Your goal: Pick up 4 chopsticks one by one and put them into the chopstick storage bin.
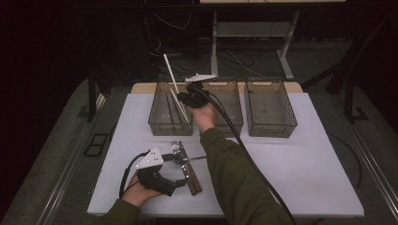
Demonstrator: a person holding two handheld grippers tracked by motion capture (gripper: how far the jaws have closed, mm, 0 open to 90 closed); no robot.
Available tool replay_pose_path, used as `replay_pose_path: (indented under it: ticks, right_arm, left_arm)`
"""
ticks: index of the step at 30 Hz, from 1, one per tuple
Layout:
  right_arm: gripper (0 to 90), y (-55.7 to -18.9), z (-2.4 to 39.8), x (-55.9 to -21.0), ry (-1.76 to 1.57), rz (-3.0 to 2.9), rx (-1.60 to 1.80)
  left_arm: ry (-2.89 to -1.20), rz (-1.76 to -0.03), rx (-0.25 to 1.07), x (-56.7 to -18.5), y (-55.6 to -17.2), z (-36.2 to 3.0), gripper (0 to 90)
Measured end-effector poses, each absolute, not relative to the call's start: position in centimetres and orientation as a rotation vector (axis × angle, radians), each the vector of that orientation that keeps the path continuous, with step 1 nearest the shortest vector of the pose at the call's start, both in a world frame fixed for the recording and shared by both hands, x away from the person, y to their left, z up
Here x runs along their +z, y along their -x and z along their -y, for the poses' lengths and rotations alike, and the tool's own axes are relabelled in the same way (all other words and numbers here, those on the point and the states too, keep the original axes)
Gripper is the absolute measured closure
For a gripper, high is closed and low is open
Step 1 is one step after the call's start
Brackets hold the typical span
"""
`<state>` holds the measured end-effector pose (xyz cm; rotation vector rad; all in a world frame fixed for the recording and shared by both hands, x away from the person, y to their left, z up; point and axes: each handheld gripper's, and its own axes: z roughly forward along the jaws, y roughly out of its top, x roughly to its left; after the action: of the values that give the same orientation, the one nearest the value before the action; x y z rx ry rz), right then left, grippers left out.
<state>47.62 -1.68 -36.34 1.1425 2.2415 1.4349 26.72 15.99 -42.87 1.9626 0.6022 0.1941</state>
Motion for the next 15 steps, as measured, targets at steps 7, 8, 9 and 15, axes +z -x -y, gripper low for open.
replay_pose_path:
  ticks: [7, 8, 9, 15]
  right_arm:
    - [85.3, -47.7, 0.8, -37.8, -1.173, -2.275, 1.337]
    - [85.3, -47.7, 0.7, -38.0, -1.177, -2.280, 1.322]
    - [85.3, -47.7, 0.6, -38.1, -1.191, -2.288, 1.310]
    - [85.2, -47.7, 0.3, -38.6, -1.214, -2.319, 1.230]
  left_arm:
    - [-1.962, -0.600, 0.187, -42.9, -26.7, -15.9, 0.0]
    - [-1.962, -0.599, 0.187, -42.9, -26.7, -15.9, 0.0]
    - [-1.962, -0.598, 0.187, -42.9, -26.7, -15.9, 0.0]
    - [-1.960, -0.597, 0.185, -42.9, -26.7, -15.9, 0.0]
